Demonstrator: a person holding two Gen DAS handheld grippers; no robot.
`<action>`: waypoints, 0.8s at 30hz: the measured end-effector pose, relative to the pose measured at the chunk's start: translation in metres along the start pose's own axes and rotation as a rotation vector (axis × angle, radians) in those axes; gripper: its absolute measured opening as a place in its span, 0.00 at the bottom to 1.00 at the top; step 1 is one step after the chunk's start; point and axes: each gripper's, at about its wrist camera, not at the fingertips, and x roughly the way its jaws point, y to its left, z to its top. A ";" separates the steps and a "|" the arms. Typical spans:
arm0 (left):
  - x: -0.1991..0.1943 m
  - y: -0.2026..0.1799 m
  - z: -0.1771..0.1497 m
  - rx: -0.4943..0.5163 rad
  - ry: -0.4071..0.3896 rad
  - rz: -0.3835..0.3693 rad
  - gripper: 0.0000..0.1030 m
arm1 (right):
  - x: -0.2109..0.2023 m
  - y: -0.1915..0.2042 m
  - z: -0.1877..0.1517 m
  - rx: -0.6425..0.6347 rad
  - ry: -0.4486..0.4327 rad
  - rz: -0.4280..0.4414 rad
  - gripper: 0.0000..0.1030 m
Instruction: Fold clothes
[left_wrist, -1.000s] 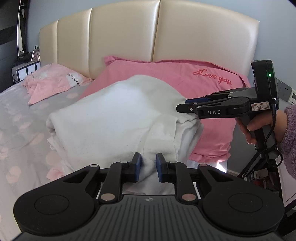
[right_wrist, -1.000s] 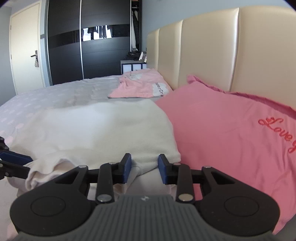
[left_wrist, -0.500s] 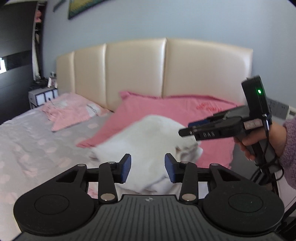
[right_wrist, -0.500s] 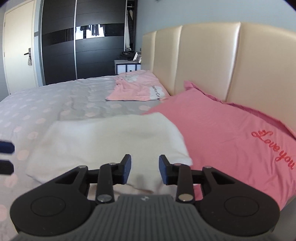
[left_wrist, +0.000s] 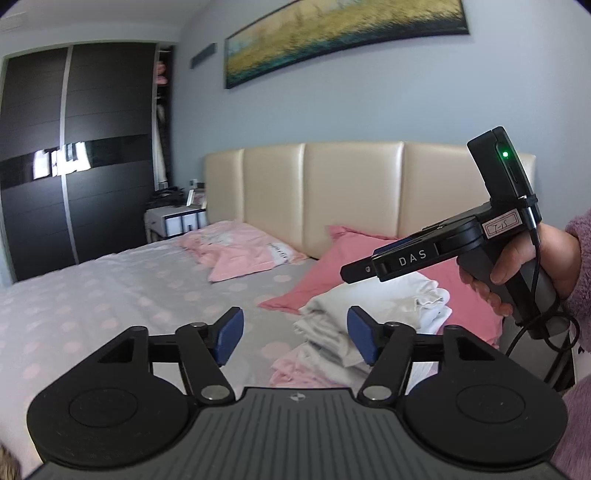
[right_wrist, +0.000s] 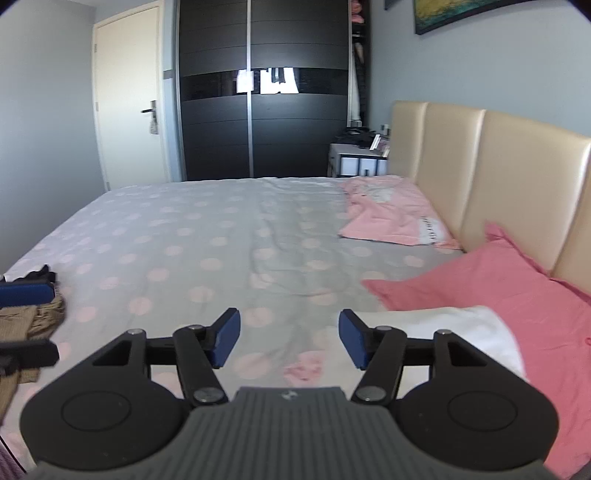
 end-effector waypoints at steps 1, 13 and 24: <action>-0.008 0.003 -0.005 -0.009 0.000 0.019 0.62 | 0.000 0.014 -0.001 -0.008 0.003 0.018 0.66; -0.071 0.032 -0.077 -0.063 0.030 0.310 0.71 | -0.016 0.150 -0.067 -0.082 -0.056 0.225 0.88; -0.099 0.042 -0.132 -0.103 0.093 0.581 0.72 | -0.023 0.199 -0.155 -0.072 -0.100 0.090 0.93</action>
